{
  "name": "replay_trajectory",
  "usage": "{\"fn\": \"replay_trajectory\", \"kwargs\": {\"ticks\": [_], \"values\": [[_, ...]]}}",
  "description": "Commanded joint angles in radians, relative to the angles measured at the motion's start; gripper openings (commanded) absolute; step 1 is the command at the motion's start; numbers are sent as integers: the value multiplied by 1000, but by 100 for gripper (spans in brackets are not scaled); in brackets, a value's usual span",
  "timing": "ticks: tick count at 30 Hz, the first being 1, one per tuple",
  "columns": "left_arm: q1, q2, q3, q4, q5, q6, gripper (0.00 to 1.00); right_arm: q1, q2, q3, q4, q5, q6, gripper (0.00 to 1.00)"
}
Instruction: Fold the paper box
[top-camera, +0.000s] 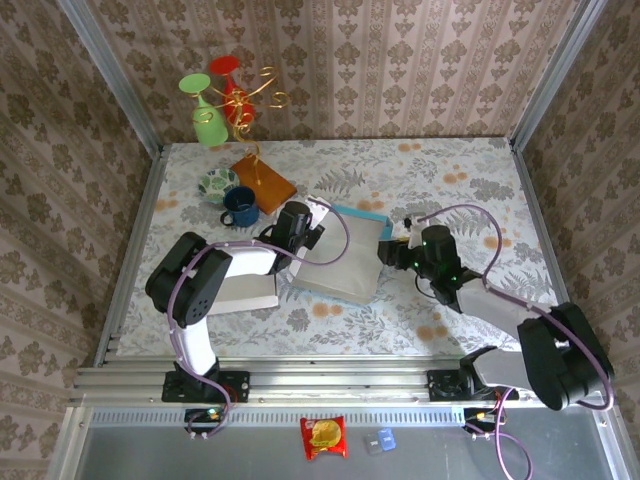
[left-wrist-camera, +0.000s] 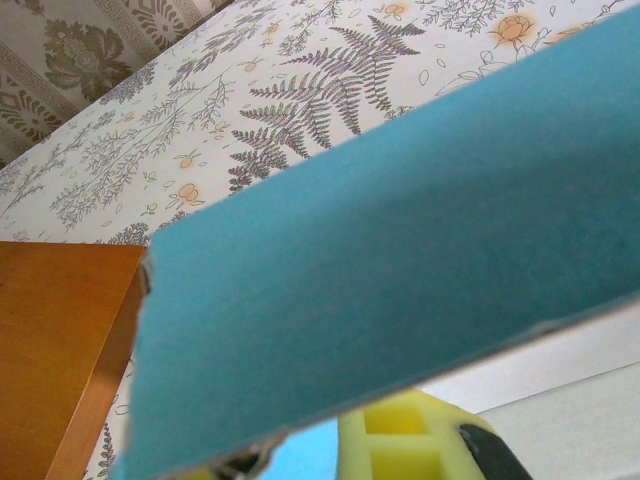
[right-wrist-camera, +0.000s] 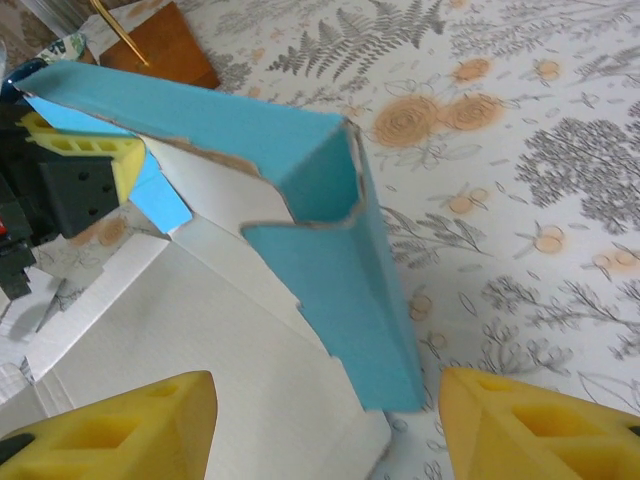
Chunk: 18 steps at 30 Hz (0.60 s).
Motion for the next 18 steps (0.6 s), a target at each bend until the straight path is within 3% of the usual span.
{"fn": "replay_trajectory", "kwargs": {"ticks": [1,4,9,18], "values": [[-5,31,5,-91,15,37,0,-22,-81,-35,-62,31,-3,59],[-4,29,3,-92,16,36,0,-39,-115,-49,-98,48,-21,55],[-8,29,0,-90,19,39,0,-50,-13,-1,-70,-11,-79,45],[-10,29,-2,-90,18,48,0,-48,203,152,-37,-51,-133,42]]}}
